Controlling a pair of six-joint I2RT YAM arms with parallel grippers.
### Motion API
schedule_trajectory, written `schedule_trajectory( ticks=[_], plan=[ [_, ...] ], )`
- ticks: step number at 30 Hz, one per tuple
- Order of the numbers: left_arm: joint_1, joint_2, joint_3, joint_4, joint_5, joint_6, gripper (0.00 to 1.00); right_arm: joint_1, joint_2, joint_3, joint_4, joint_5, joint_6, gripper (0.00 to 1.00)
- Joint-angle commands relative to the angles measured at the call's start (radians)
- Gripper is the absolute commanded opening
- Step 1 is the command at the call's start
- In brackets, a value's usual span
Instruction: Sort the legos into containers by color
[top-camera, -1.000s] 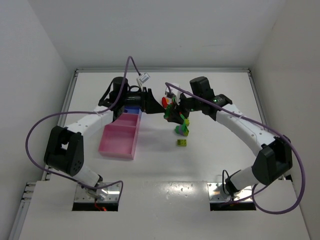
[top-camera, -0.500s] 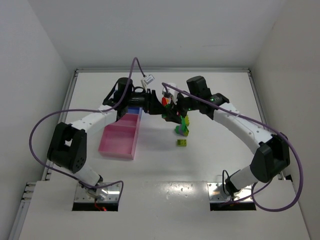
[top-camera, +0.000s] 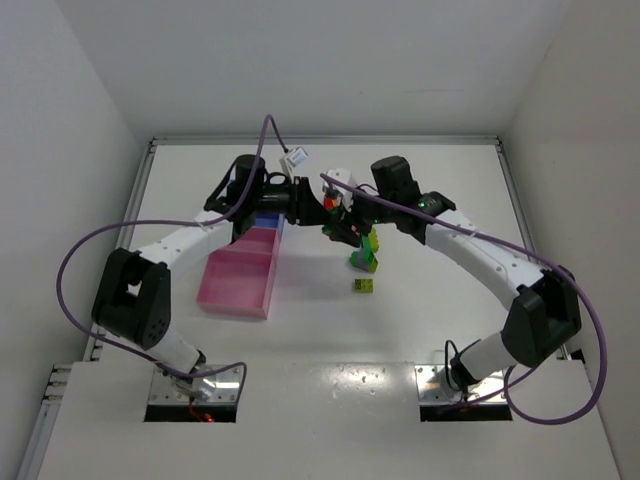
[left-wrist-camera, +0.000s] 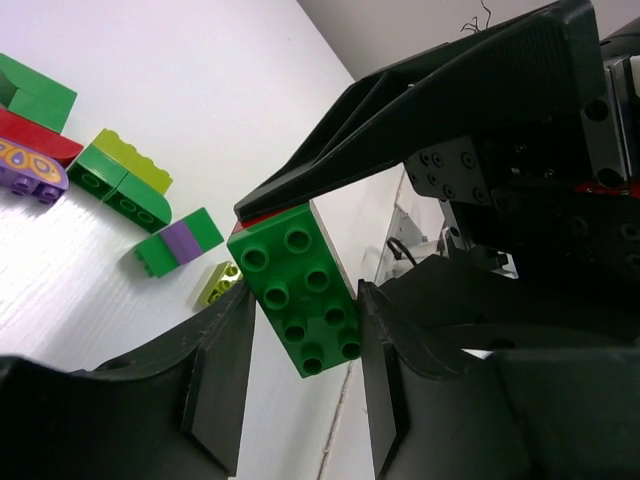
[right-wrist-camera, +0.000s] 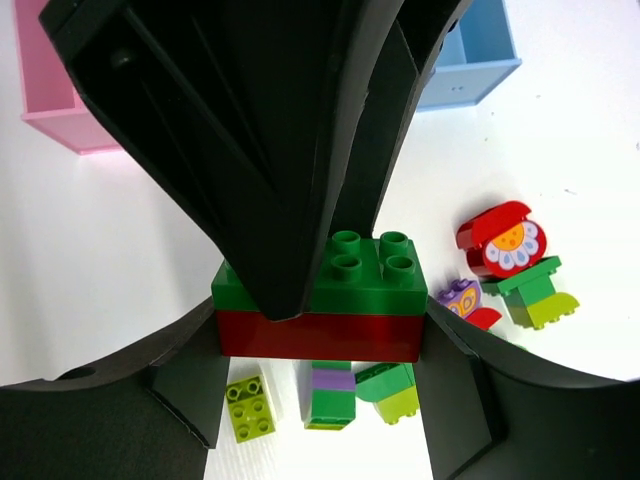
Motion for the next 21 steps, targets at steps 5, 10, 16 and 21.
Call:
schedule_trajectory(
  ticks=[5, 10, 16, 21],
  plan=[
    [0.1, -0.139, -0.026, 0.052, -0.005, 0.046, 0.16, -0.011, -0.104, -0.116, 0.02, 0.046, 0.01, 0.17],
    [0.201, -0.18, -0.078, 0.108, -0.005, -0.017, 0.15, -0.031, -0.144, -0.167, 0.02, 0.055, 0.01, 0.16],
    [0.224, -0.204, 0.004, -0.181, 0.015, 0.192, 0.15, -0.064, -0.164, -0.187, 0.011, 0.056, 0.01, 0.16],
    [0.224, -0.225, 0.122, -0.684, -0.124, 0.639, 0.16, -0.073, -0.173, -0.165, 0.01, 0.033, 0.019, 0.16]
  ],
)
